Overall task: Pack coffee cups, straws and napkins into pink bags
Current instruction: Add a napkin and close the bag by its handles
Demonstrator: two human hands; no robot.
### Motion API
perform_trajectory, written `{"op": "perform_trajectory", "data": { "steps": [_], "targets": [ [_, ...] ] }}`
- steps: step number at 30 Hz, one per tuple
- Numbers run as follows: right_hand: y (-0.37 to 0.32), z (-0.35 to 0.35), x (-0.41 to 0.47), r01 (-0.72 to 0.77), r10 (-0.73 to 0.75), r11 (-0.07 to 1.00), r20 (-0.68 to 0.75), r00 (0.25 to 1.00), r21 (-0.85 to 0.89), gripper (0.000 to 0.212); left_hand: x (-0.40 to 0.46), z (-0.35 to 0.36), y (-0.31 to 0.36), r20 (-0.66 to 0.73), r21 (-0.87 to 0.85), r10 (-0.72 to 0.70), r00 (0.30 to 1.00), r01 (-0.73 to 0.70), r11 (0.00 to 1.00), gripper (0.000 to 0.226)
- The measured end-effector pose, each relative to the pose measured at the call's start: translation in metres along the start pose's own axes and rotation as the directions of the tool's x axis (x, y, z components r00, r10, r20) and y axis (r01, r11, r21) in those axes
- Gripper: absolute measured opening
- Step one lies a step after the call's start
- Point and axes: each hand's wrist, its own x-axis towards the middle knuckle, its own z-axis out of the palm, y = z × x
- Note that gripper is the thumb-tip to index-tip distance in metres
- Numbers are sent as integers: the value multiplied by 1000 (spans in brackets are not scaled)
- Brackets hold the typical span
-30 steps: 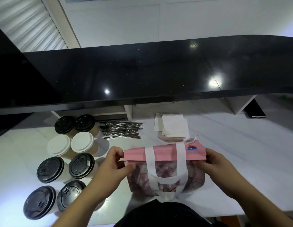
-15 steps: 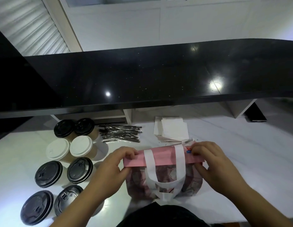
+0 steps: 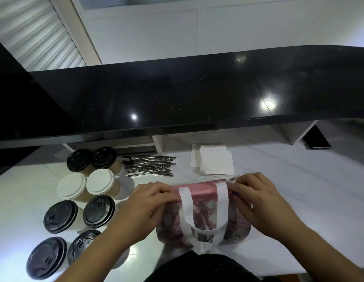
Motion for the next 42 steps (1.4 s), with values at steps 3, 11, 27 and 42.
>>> {"op": "perform_trajectory", "data": {
  "steps": [3, 11, 27, 42],
  "targets": [
    [-7, -4, 10, 73, -70, 994, 47, 996, -79, 27, 11, -5, 5, 94, 34, 51, 994, -54, 998, 53],
    [-18, 4, 31, 137, -121, 983, 128, 984, -126, 30, 50, 1, 42, 120, 349, 117, 986, -152, 925, 15],
    [7, -15, 3, 99, -92, 993, 93, 991, -70, 13, 44, 17, 22, -44, 283, 113, 993, -96, 954, 22],
    [9, -30, 1, 3, 3, 999, 140, 990, -47, 14, 16, -9, -24, 41, 2, -208, 977, 208, 978, 29]
  ]
}}
